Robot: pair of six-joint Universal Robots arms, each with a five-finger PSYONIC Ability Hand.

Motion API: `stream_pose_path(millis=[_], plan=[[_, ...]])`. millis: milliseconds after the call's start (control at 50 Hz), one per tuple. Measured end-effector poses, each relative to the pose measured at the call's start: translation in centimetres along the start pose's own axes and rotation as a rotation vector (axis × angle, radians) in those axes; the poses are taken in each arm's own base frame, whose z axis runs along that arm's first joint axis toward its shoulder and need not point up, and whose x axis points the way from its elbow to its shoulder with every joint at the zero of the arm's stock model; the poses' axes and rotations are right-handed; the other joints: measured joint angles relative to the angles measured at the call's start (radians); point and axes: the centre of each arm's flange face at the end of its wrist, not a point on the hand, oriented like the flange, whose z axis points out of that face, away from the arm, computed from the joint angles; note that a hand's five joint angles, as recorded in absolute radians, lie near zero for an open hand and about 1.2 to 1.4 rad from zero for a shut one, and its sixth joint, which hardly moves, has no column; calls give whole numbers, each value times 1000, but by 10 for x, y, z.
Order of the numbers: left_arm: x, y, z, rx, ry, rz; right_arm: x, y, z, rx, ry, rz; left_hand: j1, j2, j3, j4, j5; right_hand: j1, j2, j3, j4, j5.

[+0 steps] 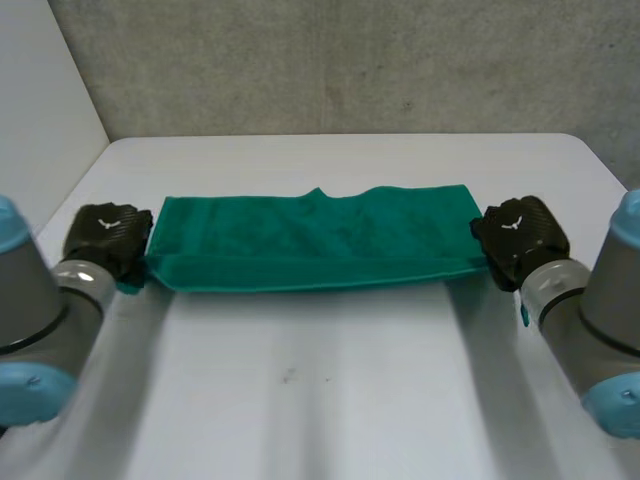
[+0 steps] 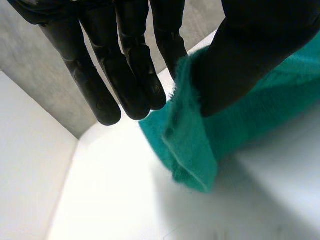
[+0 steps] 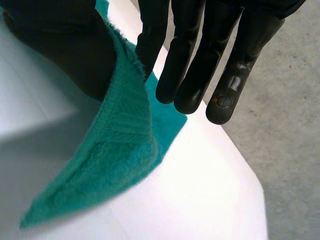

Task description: Fold the towel.

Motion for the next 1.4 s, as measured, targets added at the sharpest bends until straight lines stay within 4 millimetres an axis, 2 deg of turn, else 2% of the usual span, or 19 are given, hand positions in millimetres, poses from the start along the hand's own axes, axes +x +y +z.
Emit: stream_pose_path(millis=[160,280,380,440,540,760,780,800,860,900,940,960,1060,1080,1100,1160,1240,1380,1400], plan=[[-15,-13,-71,-66,65,171,25,-12,-43,-131,-81,-229,0,1,1,0,0,0,0,0,0,0],[-14,-3,-100,-143,134,183,26,-4,-66,-221,-185,-356,0,1,1,0,0,0,0,0,0,0],[-10,5,-104,-171,174,169,20,4,-69,-244,-245,-393,0,1,1,0,0,0,0,0,0,0],[-6,12,-97,-180,192,158,11,14,-60,-248,-284,-397,0,1,1,0,0,0,0,0,0,0],[0,22,-64,-152,186,159,-3,30,-27,-234,-287,-397,0,2,1,0,0,0,0,0,0,2],[8,20,26,-26,73,185,8,24,43,-119,-120,-399,0,2,1,0,0,0,0,0,0,3],[8,20,26,-26,73,185,8,24,43,-119,-120,-399,0,2,1,0,0,0,0,0,0,3],[12,14,44,9,48,190,14,19,61,-80,-71,-401,0,2,1,0,0,0,0,0,0,3],[15,6,61,48,20,192,20,12,79,-37,-13,-401,0,2,1,0,0,0,0,0,0,4],[15,-13,81,117,-32,188,34,-3,100,28,82,-395,0,2,2,1,0,0,0,0,0,4],[14,-20,86,141,-49,185,40,-9,106,54,119,-390,0,2,2,1,0,0,0,0,0,4],[6,-50,94,232,-106,170,63,-35,117,146,241,-366,0,3,4,1,0,0,4,2,5,4],[-25,-143,83,528,-260,90,121,-109,109,410,512,-253,0,3,4,1,0,0,4,2,5,5],[-25,-143,83,528,-260,90,121,-109,109,410,512,-253,0,3,4,1,0,0,4,2,5,5],[-39,-176,68,652,-313,42,141,-135,93,513,582,-191,0,3,4,1,0,0,4,2,5,6],[-56,-206,43,789,-359,-31,157,-157,68,615,614,-107,0,4,4,1,0,0,4,2,5,8],[-61,-207,30,829,-357,-79,155,-157,53,635,564,-58,0,4,4,1,7,0,4,2,5,9],[-46,-154,38,681,-286,-87,117,-116,53,479,340,-43,0,4,4,1,18,0,4,2,5,10],[-41,-139,41,635,-269,-81,110,-107,54,444,299,-42,0,4,4,1,18,0,4,2,5,10]])
